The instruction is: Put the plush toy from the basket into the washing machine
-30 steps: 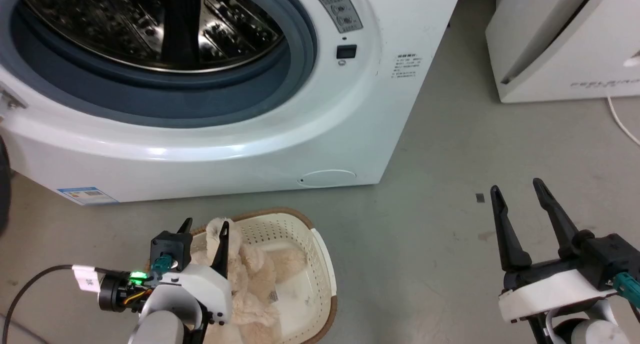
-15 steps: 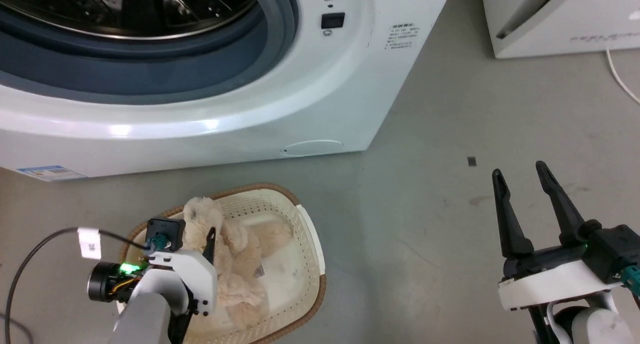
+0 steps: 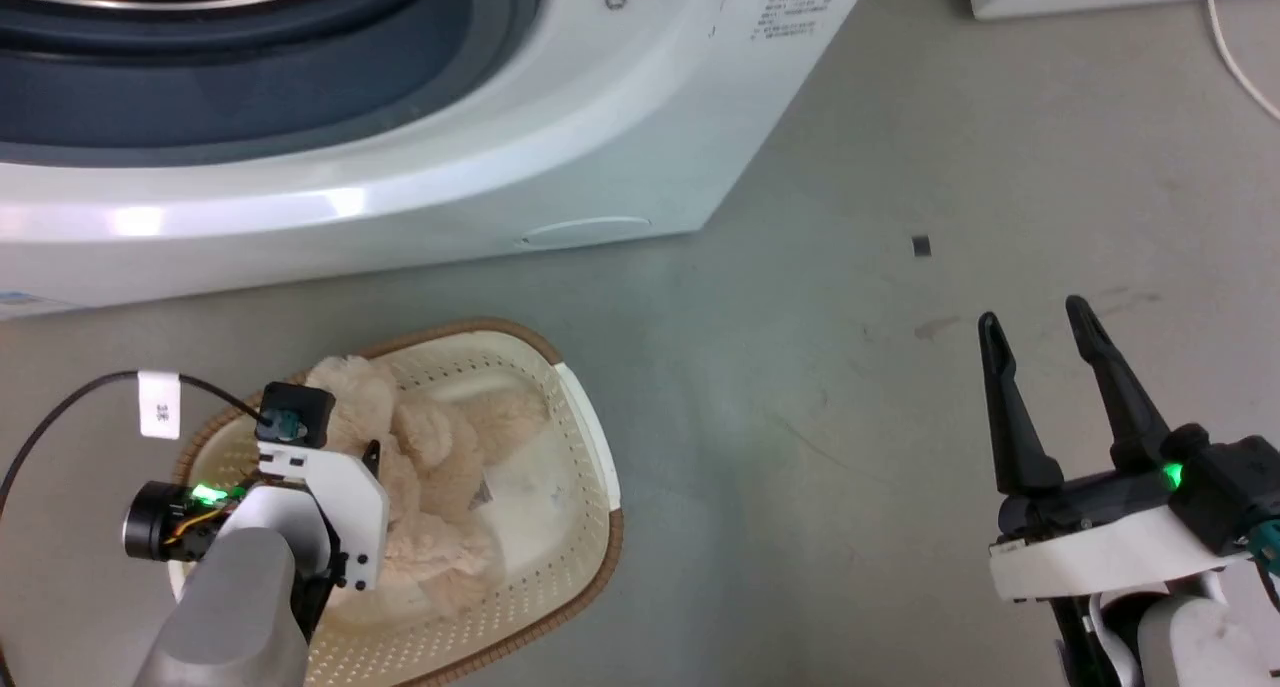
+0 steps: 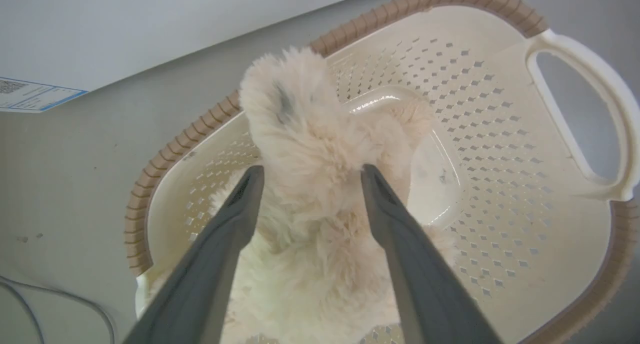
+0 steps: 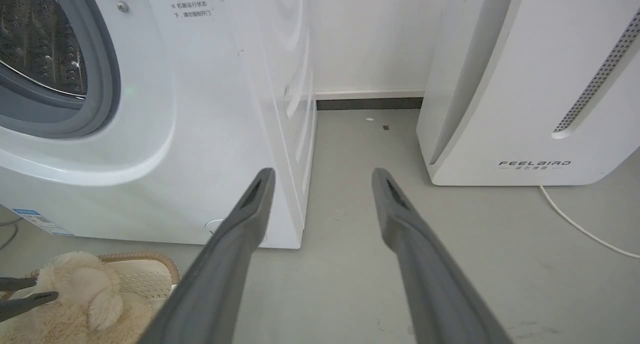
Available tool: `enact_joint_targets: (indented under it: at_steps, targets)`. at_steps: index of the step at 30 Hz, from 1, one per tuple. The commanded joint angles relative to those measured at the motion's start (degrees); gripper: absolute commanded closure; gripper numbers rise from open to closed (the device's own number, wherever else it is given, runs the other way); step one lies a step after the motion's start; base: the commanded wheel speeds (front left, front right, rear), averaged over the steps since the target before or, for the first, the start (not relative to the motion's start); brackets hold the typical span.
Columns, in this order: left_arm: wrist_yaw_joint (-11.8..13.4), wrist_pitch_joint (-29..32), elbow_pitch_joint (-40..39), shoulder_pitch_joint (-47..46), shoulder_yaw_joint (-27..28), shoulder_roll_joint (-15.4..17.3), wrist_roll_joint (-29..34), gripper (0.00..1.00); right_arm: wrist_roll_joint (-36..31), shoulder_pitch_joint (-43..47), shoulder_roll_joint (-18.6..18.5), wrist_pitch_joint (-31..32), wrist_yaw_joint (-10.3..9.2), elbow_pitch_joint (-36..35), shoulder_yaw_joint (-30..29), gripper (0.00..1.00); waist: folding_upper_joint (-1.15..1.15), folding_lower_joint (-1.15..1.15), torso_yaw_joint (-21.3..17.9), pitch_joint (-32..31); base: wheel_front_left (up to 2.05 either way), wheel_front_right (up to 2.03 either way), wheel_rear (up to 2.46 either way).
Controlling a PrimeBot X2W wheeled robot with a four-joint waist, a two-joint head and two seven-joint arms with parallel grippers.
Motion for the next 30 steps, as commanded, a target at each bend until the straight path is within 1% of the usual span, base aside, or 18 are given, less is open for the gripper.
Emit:
enact_joint_targets:
  at_steps: [1,8,9,15,16,17,21,26,30]
  targets:
    - [-0.28,0.47,1.81,-1.9,-0.44,0.72,-0.35,0.0,0.49,-1.29,-0.02,-0.57,-0.04,-0.38,0.09,0.0,0.0,-0.01,-0.71,1.39,0.0,0.0,0.0]
    - [-1.49,0.12,5.97,-5.88,-2.27,1.85,-0.83,0.0,1.52,-2.44,-0.02,-1.41,-0.04,-0.31,0.2,0.0,0.0,-0.01,-1.61,4.75,0.0,0.0,0.0]
    - [-1.95,-0.31,7.71,-7.56,-3.15,2.26,-1.1,0.0,1.85,-2.97,-0.02,-1.77,-0.04,-0.33,0.41,0.0,0.0,-0.01,-1.89,6.17,0.0,0.0,0.0]
    - [-2.64,1.13,11.08,-9.8,-5.12,2.79,-1.53,0.0,2.43,-3.85,-0.02,-2.36,-0.05,-0.43,0.61,0.0,0.0,-0.01,-2.38,8.28,0.0,0.0,0.0]
    - [-2.77,1.45,11.72,-10.08,-5.84,2.76,-1.55,0.45,2.52,-4.0,-0.02,-2.48,-0.05,-0.42,0.65,0.0,0.0,-0.01,-2.49,8.65,0.0,0.0,0.0]
    - [-2.89,1.74,12.34,-10.32,-6.47,2.61,-1.86,1.0,2.6,-4.16,-0.02,-2.6,-0.05,-0.39,0.69,0.0,0.0,-0.01,-2.59,8.99,0.0,0.0,0.0]
    - [-3.17,3.35,14.24,-10.87,-9.56,1.61,-4.92,1.0,2.84,-4.64,-0.02,-3.08,-0.05,-0.11,0.67,0.0,0.0,-0.01,-2.85,9.68,0.0,0.0,0.0]
    - [-3.47,2.83,15.12,-11.14,-13.6,2.3,-9.07,1.0,3.03,-5.17,-0.02,-3.68,-0.05,0.34,0.77,0.0,0.0,-0.01,-2.97,9.28,0.0,0.0,0.0]
    - [-3.71,0.92,15.61,-10.7,-16.34,2.89,-12.8,1.0,3.07,-5.34,-0.03,-4.16,-0.05,0.71,0.78,0.0,0.0,-0.01,-2.92,7.57,0.0,0.0,0.0]
